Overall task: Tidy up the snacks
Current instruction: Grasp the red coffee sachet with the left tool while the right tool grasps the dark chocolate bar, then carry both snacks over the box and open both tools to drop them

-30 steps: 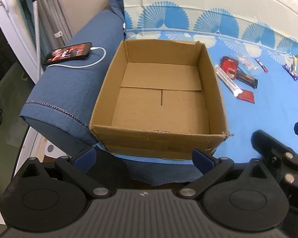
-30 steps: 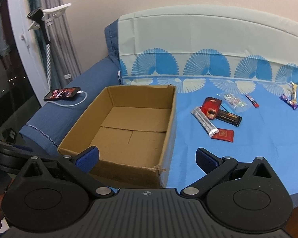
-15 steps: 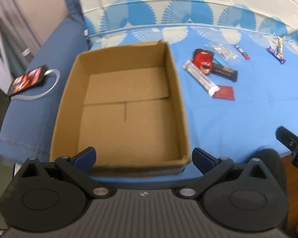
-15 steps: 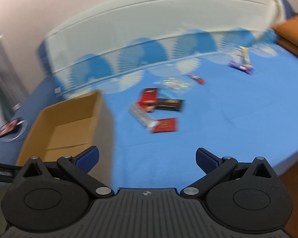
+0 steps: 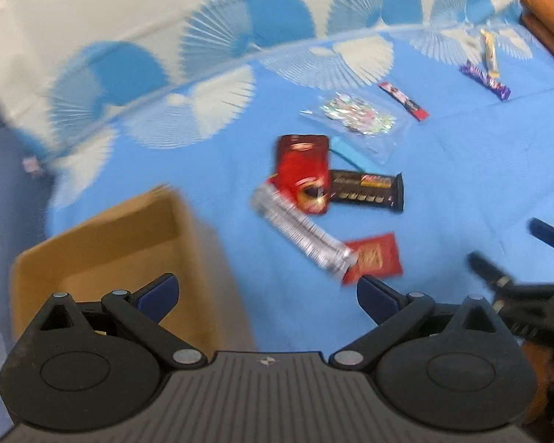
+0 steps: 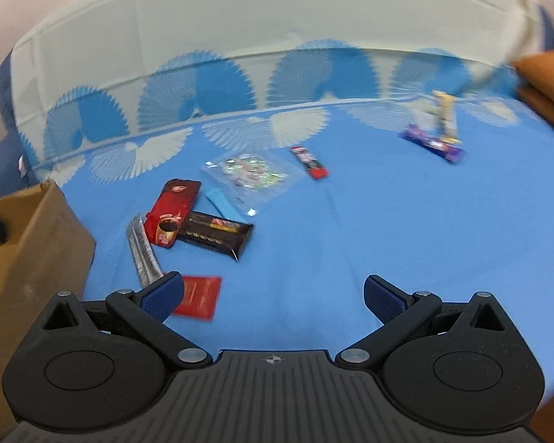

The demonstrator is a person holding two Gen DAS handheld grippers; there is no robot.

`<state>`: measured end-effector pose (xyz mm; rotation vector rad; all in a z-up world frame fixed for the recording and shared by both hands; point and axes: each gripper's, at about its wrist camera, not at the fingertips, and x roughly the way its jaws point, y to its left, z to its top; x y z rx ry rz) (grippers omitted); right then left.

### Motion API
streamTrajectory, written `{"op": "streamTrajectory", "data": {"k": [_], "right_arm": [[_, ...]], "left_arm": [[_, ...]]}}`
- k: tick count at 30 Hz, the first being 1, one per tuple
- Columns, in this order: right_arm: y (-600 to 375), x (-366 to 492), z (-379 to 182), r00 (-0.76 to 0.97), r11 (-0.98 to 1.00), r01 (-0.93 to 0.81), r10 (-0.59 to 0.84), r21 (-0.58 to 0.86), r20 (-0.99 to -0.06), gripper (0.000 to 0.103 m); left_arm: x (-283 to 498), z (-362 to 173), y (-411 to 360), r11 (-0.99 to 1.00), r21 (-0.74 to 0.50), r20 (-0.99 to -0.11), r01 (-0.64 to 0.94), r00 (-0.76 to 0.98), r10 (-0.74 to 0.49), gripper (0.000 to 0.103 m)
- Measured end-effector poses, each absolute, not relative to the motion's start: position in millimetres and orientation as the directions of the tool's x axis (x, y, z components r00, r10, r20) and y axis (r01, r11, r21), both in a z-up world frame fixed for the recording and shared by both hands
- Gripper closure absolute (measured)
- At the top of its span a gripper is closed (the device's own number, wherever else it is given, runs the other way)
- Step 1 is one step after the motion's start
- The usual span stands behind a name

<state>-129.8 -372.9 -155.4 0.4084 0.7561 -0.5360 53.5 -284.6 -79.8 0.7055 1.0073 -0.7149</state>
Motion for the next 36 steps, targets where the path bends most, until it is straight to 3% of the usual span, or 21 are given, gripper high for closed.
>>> {"op": "streamTrajectory", "data": {"k": [8,13,16,17,18,19,22,29,36], "right_arm": [[-406,-20,-215,0.662,0.965,0.262,-0.172,0.010,-0.729,0.000],[-400,21,-244,0.648,0.996,0.089,-0.075,-0.023,-0.758,0.001],[-396,35,-259,0.627,0.999,0.027,-0.042,-0.032,-0.778,0.006],[-399,35,-258,0.639,0.999,0.038,-0.031,-0.009,-0.769,0.013],[-401,33,-256,0.643,0.999,0.050,-0.030,0.003,-0.765,0.020],[-401,31,-254,0.647,0.998,0.070,-0.050,-0.006,-0.760,0.040],[-405,19,-246,0.629,0.990,0.141,-0.089,0.000,-0.772,0.054],[-419,-50,-213,0.627,0.902,0.423,-0.222,0.086,-0.747,0.057],[-398,-116,-156,0.639,0.798,0.587,-0.352,0.138,-0.685,0.057]], "left_arm": [[142,-175,-397,0.573,0.116,-0.962,0.812,0.235,-0.138,0.000],[168,-218,-428,0.573,0.098,-0.978,0.814,0.186,-0.098,0.000],[179,-236,-433,0.580,0.084,-0.982,0.810,0.167,-0.091,0.001],[182,-234,-431,0.593,0.070,-0.979,0.802,0.171,-0.115,0.006],[183,-232,-430,0.599,0.084,-0.973,0.796,0.196,-0.124,0.031],[184,-229,-429,0.604,0.091,-0.972,0.792,0.203,-0.121,0.035],[187,-216,-417,0.620,0.057,-0.967,0.782,0.198,-0.161,0.042],[179,-148,-379,0.654,0.014,-0.932,0.756,0.247,-0.266,0.044],[149,-63,-323,0.669,-0.088,-0.869,0.738,0.271,-0.414,0.044]]}}
